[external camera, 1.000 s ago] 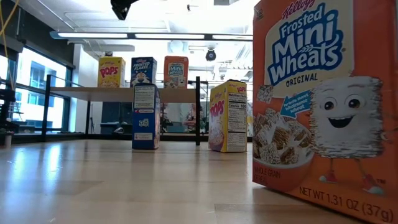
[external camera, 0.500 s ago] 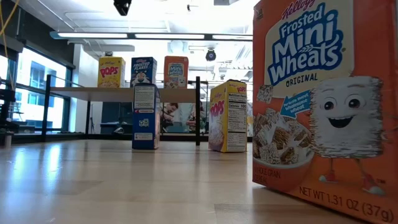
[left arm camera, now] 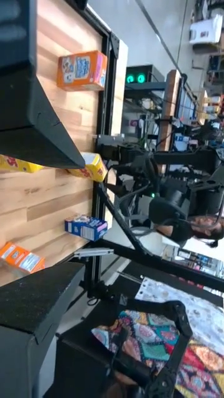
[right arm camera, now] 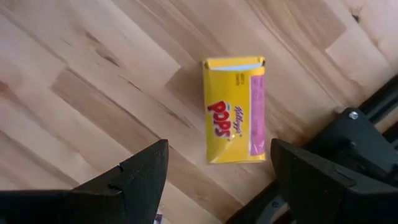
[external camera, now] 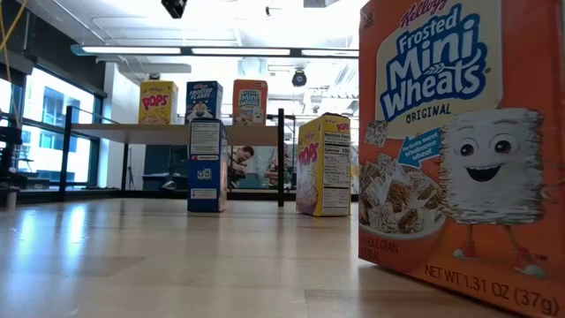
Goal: Stack cereal on shelf
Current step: Put the right yellow cereal box on the shelf aligned with the other yellow cereal box
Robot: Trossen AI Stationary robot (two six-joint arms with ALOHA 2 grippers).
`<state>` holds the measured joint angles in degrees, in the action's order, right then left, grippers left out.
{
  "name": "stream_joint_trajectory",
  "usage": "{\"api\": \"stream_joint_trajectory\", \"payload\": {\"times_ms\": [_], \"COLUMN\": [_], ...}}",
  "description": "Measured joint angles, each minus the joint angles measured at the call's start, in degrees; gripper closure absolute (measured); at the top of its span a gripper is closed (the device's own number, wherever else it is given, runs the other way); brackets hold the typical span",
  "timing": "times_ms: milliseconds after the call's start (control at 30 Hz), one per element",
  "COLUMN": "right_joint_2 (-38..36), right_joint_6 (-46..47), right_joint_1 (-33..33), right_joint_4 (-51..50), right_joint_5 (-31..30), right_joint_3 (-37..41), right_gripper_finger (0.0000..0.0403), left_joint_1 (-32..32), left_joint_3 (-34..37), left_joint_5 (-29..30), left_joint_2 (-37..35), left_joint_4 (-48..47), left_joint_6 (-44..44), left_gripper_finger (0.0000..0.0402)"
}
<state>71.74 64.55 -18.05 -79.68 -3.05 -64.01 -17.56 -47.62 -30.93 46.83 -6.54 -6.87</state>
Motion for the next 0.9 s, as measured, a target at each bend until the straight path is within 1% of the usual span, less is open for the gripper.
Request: {"api": "stream_joint_trajectory", "payload": {"times_ms": [267, 533, 633, 900], "right_joint_2": [2.85, 4.83, 5.98, 10.20], "right_joint_6": [-0.33, -0.30, -0.28, -0.34], "right_joint_1": [-0.12, -0.12, -0.10, 0.03], "right_joint_4": [-1.31, -1.52, -1.53, -2.38], "right_joint_5": [-0.02, 0.06, 0.06, 0.05], "right_joint_3": [0.02, 0.02, 0.02, 0.02], "right_gripper_finger": [0.0129, 0.0129, 0.0129, 0.0129], "left_joint_1": [0.00, -0.02, -0.04, -0.04], "left_joint_3": [0.00, 0.00, 0.00, 0.00], "left_joint_5": [-0.25, 2.80, 2.99, 2.99], "left_joint_2": [0.09, 0.09, 0.09, 0.09], "left_joint_4": [0.46, 3.40, 3.99, 3.90], "left_joint_6": [0.60, -0.86, -2.05, -2.00], "left_gripper_finger": [0.0151, 0.0151, 0.0151, 0.0151]}}
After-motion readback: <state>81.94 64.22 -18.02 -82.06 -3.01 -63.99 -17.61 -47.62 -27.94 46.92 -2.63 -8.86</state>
